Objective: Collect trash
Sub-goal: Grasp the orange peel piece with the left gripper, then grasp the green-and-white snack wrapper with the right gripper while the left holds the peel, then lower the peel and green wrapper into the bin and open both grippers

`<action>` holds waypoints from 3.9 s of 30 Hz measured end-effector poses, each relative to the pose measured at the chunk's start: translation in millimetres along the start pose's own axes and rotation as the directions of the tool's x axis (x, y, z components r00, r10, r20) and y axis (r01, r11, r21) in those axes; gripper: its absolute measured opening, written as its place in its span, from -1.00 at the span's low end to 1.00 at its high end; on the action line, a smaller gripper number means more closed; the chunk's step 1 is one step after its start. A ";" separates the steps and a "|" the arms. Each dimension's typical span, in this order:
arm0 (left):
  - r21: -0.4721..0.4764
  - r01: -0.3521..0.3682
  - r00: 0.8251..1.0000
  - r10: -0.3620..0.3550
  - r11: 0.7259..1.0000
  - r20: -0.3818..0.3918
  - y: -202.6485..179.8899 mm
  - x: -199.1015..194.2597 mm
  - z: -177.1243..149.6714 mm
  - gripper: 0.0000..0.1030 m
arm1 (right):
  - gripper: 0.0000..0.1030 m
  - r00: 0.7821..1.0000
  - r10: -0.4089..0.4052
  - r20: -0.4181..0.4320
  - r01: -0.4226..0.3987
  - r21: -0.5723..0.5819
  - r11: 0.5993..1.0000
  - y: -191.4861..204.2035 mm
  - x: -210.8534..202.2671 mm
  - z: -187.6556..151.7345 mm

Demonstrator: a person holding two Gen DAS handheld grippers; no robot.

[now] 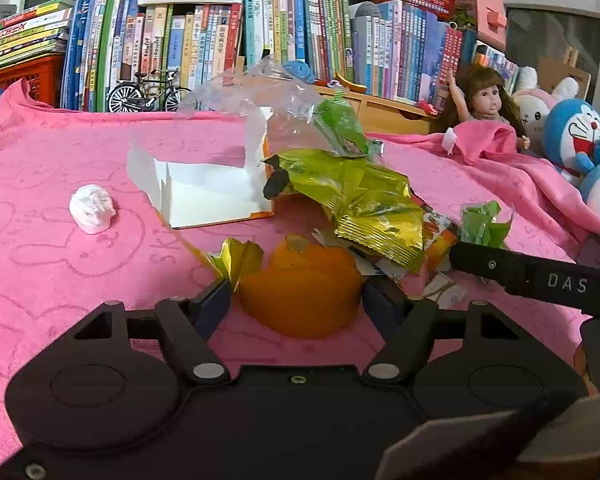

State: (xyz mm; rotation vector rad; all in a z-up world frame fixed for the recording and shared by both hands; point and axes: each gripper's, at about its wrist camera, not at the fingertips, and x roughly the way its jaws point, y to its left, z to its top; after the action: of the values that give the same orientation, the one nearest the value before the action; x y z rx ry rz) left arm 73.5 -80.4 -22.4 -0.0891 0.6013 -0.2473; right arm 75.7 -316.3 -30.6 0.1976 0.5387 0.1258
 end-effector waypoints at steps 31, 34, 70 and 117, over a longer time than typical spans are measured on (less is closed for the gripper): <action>0.097 -0.015 0.997 0.008 0.995 0.074 0.3 -100.2 -21.9 -0.06 | 0.32 0.987 0.018 0.157 0.000 -0.111 0.994 32.7 -62.5 -16.9; 0.098 -0.020 0.997 0.012 0.995 0.083 1.9 -111.5 -23.9 -0.06 | 0.31 0.986 0.038 0.161 -0.017 -0.128 0.992 40.1 -73.6 -20.7; 0.039 -0.052 0.997 0.050 0.998 0.055 15.1 -109.0 -49.3 -0.16 | -0.05 0.991 -0.020 0.129 0.047 -0.203 0.978 58.8 -79.3 -53.9; -0.005 -0.067 0.997 0.067 0.998 0.030 22.0 -186.3 -79.7 -0.27 | -0.18 0.984 0.158 0.083 -0.141 -0.181 0.973 91.7 -147.9 -95.6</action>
State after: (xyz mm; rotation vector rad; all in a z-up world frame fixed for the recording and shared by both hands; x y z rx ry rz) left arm -115.7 -12.3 10.9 -0.0760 0.5739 -0.1798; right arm -106.1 -237.6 -17.4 0.0730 0.4130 0.3076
